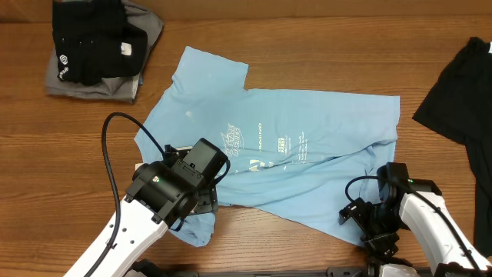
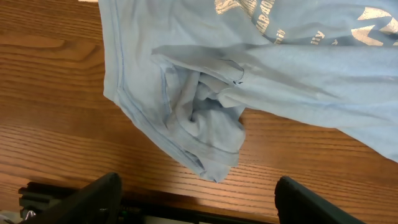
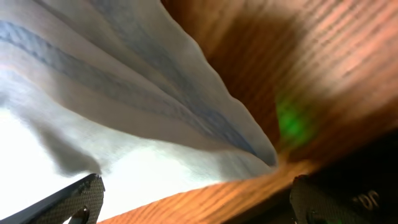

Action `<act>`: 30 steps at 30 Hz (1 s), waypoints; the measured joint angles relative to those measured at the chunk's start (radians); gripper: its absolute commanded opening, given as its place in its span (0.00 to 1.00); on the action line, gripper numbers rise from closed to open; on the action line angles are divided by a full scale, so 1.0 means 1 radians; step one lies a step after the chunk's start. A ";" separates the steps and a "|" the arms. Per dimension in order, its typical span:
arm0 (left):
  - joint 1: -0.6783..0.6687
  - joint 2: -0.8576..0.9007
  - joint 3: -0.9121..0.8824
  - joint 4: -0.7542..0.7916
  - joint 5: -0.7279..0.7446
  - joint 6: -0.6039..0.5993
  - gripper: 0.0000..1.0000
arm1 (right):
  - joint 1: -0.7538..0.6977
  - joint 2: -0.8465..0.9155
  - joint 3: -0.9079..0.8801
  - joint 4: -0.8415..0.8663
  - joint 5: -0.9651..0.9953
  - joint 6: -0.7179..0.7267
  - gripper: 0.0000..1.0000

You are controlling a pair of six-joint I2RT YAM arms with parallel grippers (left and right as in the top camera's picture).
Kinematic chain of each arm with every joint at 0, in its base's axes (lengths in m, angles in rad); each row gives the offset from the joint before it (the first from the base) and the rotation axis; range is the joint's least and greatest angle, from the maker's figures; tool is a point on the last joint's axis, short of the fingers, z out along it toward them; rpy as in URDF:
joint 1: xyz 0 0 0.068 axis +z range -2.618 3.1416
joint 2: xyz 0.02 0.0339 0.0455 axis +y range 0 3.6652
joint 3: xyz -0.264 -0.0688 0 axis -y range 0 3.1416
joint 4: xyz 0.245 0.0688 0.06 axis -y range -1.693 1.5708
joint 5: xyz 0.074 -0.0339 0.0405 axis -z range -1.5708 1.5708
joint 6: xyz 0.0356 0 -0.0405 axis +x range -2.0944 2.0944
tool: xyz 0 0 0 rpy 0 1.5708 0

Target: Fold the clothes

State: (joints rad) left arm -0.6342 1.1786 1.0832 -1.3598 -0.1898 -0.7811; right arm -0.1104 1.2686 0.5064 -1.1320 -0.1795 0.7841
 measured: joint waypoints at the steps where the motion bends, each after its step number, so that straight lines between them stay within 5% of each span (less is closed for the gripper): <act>1: 0.000 0.000 0.000 0.000 0.000 0.000 0.82 | 0.000 0.000 -0.006 0.008 0.000 0.000 1.00; 5: 0.000 0.000 0.000 0.000 0.000 0.000 0.82 | 0.000 0.000 -0.030 0.031 -0.022 -0.001 0.95; 14: 0.000 0.000 0.000 0.014 0.000 0.023 0.82 | 0.000 -0.001 -0.039 0.070 -0.067 0.002 0.26; 23: 0.000 0.000 0.000 0.014 0.000 0.026 0.85 | 0.000 -0.001 -0.028 0.064 -0.074 -0.001 0.05; 30: 0.000 0.000 0.000 0.014 0.000 0.026 0.86 | 0.000 -0.001 0.029 0.019 -0.067 0.000 0.04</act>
State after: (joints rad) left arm -0.6342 1.1790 1.0832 -1.3453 -0.1898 -0.7547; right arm -0.1104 1.2678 0.5350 -1.1133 -0.2466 0.7845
